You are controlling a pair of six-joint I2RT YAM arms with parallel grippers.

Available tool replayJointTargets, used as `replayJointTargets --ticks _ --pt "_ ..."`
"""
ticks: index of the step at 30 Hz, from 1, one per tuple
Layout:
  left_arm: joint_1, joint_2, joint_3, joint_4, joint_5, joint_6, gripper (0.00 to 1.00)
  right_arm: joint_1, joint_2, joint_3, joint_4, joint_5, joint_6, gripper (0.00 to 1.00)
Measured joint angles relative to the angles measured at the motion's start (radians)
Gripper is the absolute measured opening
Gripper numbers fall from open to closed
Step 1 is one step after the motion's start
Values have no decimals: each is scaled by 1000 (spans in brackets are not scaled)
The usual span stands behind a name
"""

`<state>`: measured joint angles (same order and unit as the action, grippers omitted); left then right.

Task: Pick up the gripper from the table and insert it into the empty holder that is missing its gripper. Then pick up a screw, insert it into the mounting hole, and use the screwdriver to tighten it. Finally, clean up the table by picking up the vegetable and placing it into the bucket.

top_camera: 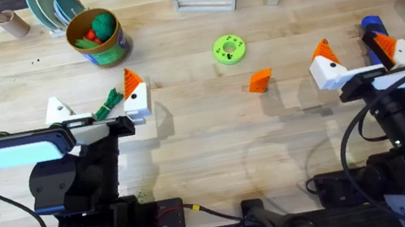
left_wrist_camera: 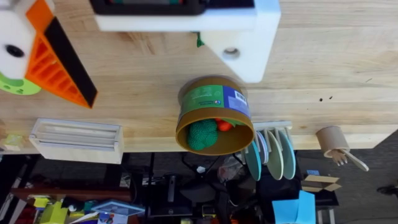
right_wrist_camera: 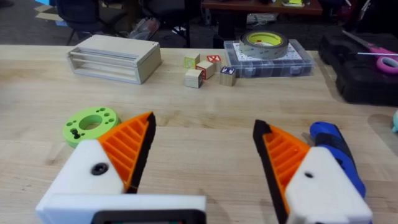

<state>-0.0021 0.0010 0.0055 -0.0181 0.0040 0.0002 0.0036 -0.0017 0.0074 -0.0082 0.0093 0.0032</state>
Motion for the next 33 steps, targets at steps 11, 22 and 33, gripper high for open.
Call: replayJointTargets --ticks 11,22,33 --pt "0 0 0 0 0 0 994 0 0 0 -4 0 0 994" --pt "0 0 19 -54 -2 0 993 0 0 35 -75 0 40 992" --pt "0 139 380 -405 -89 8 993 0 215 357 -298 0 44 993"
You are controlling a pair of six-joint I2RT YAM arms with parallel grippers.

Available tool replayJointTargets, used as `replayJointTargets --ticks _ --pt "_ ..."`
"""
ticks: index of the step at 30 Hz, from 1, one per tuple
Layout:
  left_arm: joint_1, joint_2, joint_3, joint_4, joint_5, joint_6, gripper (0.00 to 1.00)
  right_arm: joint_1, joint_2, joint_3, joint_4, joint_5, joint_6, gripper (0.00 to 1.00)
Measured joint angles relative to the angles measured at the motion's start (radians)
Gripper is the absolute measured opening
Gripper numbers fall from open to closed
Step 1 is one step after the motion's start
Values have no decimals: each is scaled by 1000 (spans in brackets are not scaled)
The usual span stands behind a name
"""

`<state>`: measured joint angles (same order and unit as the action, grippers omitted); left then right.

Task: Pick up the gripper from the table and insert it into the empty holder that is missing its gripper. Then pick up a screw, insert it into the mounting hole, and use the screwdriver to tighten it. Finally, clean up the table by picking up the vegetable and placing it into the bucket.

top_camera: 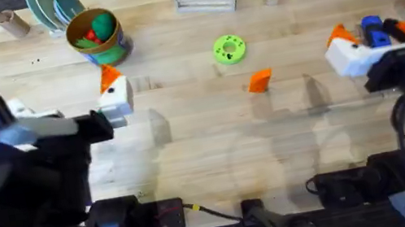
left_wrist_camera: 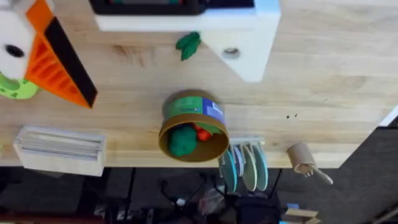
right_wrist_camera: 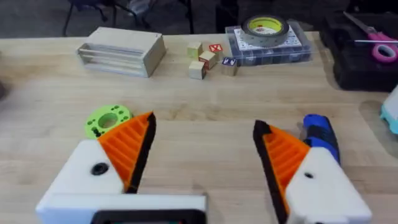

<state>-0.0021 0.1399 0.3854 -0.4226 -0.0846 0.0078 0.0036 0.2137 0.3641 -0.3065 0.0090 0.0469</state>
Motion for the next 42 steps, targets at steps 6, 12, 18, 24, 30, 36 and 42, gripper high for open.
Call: replayJointTargets --ticks 6,12,18,24,30,36,42 --pt "0 183 188 -169 -29 5 993 0 235 230 -130 0 -18 992" --pt "0 345 300 -250 -41 60 993 0 430 383 -155 -11 -22 992" --pt "0 411 304 -250 -41 91 993 0 512 394 -139 -26 -22 993" --pt "0 481 304 -255 -108 98 993 0 544 394 -143 -29 -22 993" --pt "11 691 303 -220 -149 104 992 0 571 394 -143 -30 -22 992" --pt "80 919 303 -178 -153 106 980 0 578 394 -143 -30 -22 992" --pt "89 1004 303 -168 -153 109 375 0 578 394 -143 -30 -23 993"
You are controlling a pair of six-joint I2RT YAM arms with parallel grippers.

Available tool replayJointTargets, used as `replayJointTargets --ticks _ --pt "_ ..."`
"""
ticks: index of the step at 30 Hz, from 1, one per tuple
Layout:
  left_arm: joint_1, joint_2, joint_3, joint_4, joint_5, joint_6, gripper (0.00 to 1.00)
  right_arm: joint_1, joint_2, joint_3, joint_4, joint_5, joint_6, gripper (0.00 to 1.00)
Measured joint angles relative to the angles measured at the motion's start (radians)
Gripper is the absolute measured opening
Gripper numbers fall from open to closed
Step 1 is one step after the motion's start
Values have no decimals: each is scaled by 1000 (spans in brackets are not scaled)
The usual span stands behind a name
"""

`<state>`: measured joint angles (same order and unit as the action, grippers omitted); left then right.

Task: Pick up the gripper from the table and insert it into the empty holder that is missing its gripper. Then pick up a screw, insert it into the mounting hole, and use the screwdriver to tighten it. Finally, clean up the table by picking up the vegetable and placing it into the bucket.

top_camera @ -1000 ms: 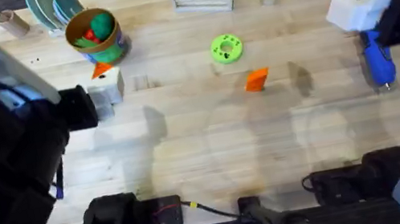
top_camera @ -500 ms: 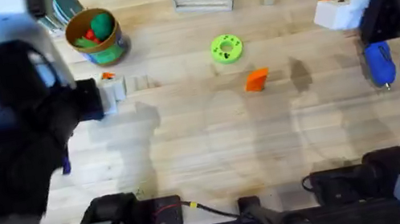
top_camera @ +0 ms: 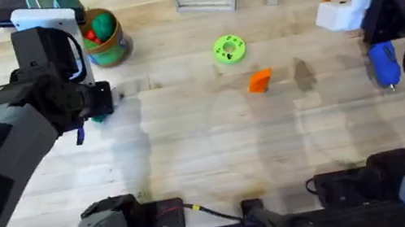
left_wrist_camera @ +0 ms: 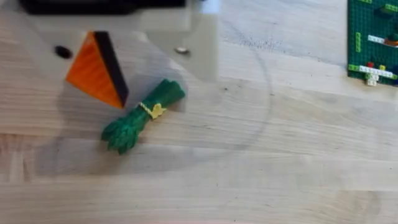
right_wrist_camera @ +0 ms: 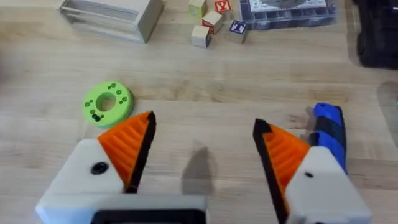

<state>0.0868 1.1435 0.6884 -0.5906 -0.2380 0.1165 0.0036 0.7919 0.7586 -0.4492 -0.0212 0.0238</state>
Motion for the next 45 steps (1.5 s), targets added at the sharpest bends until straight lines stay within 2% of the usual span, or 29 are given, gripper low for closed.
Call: replayJointTargets --ticks 2,3,6,7,12,13,14,15,16,21,22,24,26,28,30,31,33,39,42,45 --pt "0 0 0 5 0 0 80 0 0 0 0 0 -2 992" --pt "0 -2 0 5 -1 4 21 0 0 0 0 0 -2 993" --pt "0 -21 0 4 -2 4 11 0 0 0 0 0 -2 993" --pt "0 -36 0 4 -3 7 78 0 0 0 0 0 -2 993" --pt "0 -128 4 -16 -4 6 852 0 0 0 0 0 -2 994" --pt "0 -148 9 -27 -3 3 952 0 0 0 0 0 -2 994" --pt "0 -170 18 -36 -3 4 982 0 0 0 0 0 -2 992" --pt "0 -194 31 -46 -3 0 950 0 0 0 0 0 -2 993" --pt "0 -211 42 -49 -3 1 867 0 0 0 0 0 -2 994" --pt "0 -337 115 -50 11 1 85 0 0 0 0 -3 -2 992" --pt "0 -364 124 -49 19 2 25 0 0 0 0 -3 -2 992" --pt "0 -422 135 -42 44 1 11 0 0 0 0 -3 -2 993" --pt "0 -469 136 -38 70 0 225 0 0 0 0 -3 -2 993" --pt "0 -519 136 -33 94 0 565 0 0 0 0 -3 -2 993" --pt "0 -553 137 -28 113 0 853 0 0 0 0 -3 -2 993" --pt "0 -570 137 -27 121 -5 959 0 0 0 0 -3 -2 993" --pt "0 -595 136 -27 133 -5 990 0 0 0 0 -3 -2 993" --pt "0 -614 137 -28 150 -5 993 0 0 0 0 -3 -2 992" --pt "0 -615 137 -26 201 -5 993 0 0 0 0 -3 -2 993" --pt "0 -615 137 -26 290 -5 993 0 0 0 0 -3 -2 993"
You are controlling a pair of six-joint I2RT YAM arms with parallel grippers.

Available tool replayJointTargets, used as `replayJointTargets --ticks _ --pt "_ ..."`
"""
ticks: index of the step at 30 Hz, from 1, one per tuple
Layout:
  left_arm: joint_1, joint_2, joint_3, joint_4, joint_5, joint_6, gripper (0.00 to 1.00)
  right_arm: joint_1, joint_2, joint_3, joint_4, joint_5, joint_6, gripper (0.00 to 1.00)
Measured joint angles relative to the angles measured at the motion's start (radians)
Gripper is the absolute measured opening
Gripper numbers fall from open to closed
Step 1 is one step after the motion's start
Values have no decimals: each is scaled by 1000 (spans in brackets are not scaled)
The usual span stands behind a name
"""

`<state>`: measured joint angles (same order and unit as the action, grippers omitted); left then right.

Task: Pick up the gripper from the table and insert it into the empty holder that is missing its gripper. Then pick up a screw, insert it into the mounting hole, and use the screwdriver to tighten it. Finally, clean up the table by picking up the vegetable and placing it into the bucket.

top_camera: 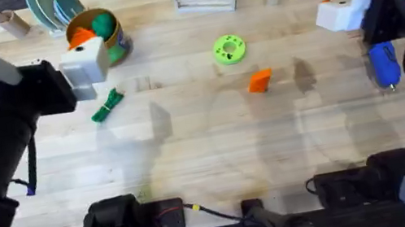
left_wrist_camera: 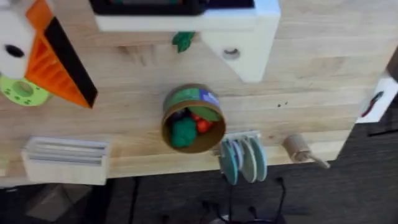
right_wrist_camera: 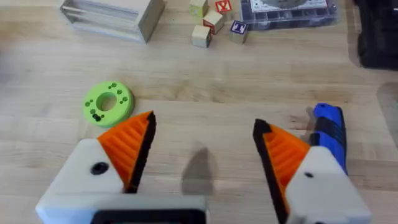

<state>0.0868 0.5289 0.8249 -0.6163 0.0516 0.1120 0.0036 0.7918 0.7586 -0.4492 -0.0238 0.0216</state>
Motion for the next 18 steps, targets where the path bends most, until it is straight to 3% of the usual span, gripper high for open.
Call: replayJointTargets --ticks 6,12,18 --pt "0 0 0 3 192 0 993 0 0 0 0 0 0 993" --pt "0 0 0 -45 277 0 993 0 0 0 0 0 0 992" --pt "0 0 0 -18 352 0 993 0 0 0 0 0 0 993"
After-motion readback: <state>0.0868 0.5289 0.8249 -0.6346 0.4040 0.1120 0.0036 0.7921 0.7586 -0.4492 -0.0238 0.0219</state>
